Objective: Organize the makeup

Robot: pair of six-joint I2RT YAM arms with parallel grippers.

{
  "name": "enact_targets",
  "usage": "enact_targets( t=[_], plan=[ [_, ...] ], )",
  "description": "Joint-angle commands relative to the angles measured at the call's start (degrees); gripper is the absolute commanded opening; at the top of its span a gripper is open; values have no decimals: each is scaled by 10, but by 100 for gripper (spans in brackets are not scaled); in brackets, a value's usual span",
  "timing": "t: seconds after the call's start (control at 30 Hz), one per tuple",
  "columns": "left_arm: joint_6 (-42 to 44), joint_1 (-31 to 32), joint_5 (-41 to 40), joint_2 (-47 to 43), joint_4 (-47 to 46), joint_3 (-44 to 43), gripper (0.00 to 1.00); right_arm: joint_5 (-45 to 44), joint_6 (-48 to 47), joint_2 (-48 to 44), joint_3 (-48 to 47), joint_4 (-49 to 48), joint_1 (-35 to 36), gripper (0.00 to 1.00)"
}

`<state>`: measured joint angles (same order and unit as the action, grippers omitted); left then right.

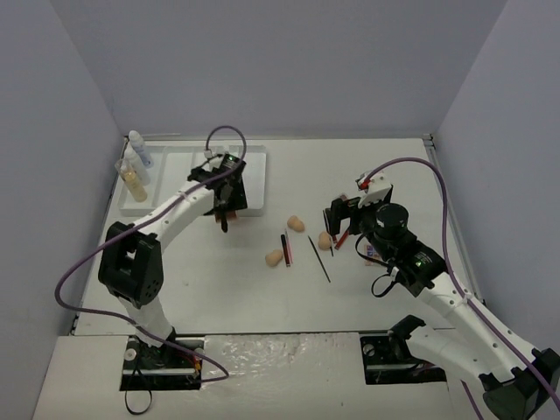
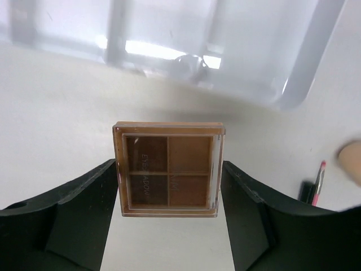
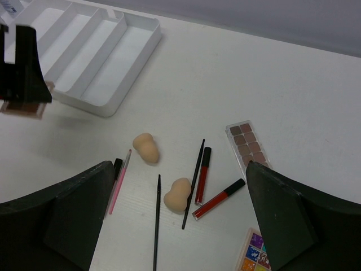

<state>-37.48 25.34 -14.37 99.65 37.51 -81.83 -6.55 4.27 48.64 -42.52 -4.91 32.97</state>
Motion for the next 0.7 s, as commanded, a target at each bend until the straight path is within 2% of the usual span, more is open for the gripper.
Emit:
enact_targets(
  t=[0.0, 0.1, 0.17, 0.23, 0.4, 0.53, 0.67],
  plan=[
    [185, -118, 45, 4, -39, -90, 27, 3, -8, 6, -11, -35, -3, 100],
    [264, -181, 74, 61, -44, -174, 27, 6, -8, 9, -11, -35, -3, 100],
    [303, -200, 96, 102, -64, -223, 28, 6, -11, 13, -11, -34, -3, 100],
    [327, -220, 109, 143, -69, -257, 33, 4, -11, 17, -12, -34, -3, 100],
    [351, -246, 119, 260, -43, -411, 35, 7, -10, 34, -19, -27, -3, 100],
    [346, -277, 144, 320, -49, -465, 35, 10, -11, 46, -27, -21, -3, 100],
    [348, -280, 162, 354, -59, -499, 47, 9, -10, 64, -26, -19, -4, 100]
  ],
)
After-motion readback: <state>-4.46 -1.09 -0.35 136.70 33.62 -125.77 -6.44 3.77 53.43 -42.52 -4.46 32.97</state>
